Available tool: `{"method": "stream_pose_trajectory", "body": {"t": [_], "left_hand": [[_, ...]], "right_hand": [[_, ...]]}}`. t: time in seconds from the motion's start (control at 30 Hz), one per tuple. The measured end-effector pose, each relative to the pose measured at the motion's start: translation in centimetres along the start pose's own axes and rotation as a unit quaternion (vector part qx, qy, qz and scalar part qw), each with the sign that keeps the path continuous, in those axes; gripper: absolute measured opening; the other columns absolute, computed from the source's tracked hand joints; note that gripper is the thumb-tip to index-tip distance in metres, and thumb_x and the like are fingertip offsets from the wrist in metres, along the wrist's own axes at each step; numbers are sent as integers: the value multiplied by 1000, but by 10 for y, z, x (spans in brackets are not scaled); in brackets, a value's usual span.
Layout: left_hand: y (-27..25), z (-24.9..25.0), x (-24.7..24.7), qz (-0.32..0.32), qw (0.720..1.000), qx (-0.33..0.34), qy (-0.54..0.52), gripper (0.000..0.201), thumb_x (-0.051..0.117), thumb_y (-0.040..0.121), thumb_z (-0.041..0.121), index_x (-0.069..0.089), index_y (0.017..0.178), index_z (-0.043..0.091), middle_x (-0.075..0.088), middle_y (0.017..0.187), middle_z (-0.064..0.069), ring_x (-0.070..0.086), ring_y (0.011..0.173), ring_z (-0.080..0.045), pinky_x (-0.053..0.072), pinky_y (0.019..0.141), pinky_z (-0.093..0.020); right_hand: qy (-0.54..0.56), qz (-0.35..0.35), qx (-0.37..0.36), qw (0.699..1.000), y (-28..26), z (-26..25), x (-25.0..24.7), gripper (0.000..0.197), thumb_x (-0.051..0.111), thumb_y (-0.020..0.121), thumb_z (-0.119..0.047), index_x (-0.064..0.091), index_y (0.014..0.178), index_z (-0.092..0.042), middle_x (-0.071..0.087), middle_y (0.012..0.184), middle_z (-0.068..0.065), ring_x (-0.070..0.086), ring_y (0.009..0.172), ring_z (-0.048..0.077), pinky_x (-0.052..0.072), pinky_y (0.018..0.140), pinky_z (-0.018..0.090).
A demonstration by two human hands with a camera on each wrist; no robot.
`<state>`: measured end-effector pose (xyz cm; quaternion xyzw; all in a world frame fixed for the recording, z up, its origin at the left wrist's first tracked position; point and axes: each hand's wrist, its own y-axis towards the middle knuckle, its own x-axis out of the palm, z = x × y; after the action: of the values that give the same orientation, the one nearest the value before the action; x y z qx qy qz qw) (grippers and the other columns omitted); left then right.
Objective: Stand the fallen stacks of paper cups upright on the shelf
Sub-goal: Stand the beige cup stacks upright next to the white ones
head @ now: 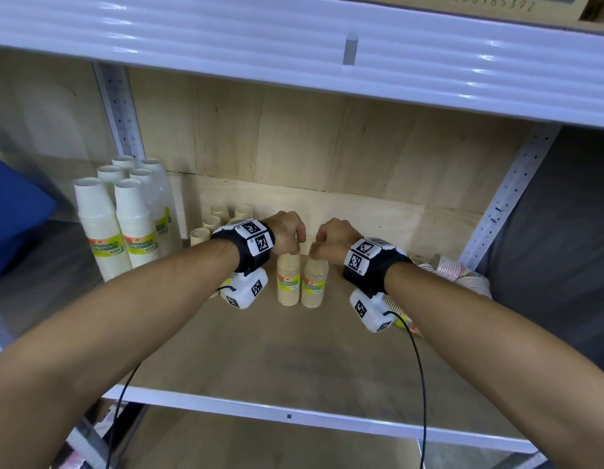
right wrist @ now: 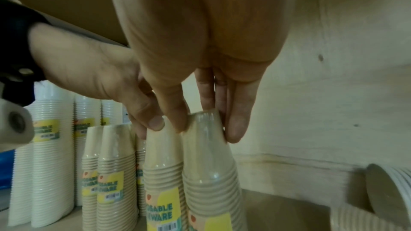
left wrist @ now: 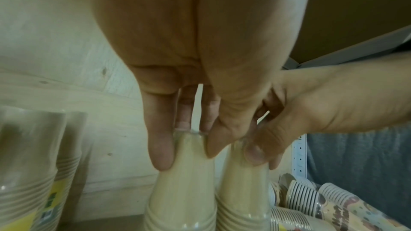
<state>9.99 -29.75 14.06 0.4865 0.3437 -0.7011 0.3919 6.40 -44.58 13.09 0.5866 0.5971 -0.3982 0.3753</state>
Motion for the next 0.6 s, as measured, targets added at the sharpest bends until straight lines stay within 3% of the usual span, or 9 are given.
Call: {"method": "stream_pose_trajectory", "body": {"t": [0.1, 0.17, 0.33, 0.53, 0.6], "left_hand": [[-7, -1, -11, -55, 998, -21, 1, 35, 68, 85, 9, 66, 120, 14, 64, 113, -8, 67, 78, -22, 58, 65, -28], [-14, -4, -18, -80, 996, -29, 3, 35, 69, 85, 7, 66, 120, 12, 63, 110, -6, 65, 69, -17, 55, 54, -23], [-31, -20, -34, -130, 990, -62, 12, 32, 71, 81, 9, 69, 113, 11, 69, 110, -10, 70, 76, -24, 58, 64, -29], [-53, -49, -50, -121, 989, -88, -1, 28, 73, 79, 5, 71, 106, 7, 70, 106, -15, 67, 76, -21, 55, 60, -26], [-62, -60, -55, -110, 990, -93, -1, 28, 73, 77, 4, 71, 105, 5, 71, 105, -15, 65, 74, -19, 56, 62, -26]], "right_hand": [[-42, -22, -13, 999, -5, -14, -4, 34, 76, 75, -21, 70, 101, 0, 68, 95, 11, 60, 76, 19, 40, 52, 20], [-59, -38, -24, 997, -7, -25, -5, 35, 78, 73, -19, 69, 102, 0, 63, 88, 8, 58, 74, 18, 38, 51, 19], [-66, -70, -57, 994, -10, -55, -3, 31, 80, 67, -21, 69, 93, -8, 66, 86, 4, 61, 69, 16, 44, 51, 19], [-31, -97, -118, 988, -14, -95, 4, 27, 78, 74, -16, 73, 100, -9, 63, 88, 1, 58, 77, 13, 42, 55, 20], [-17, -104, -126, 986, -15, -107, 9, 21, 77, 75, -13, 73, 95, -9, 61, 82, 1, 57, 71, 13, 45, 55, 21]]}}
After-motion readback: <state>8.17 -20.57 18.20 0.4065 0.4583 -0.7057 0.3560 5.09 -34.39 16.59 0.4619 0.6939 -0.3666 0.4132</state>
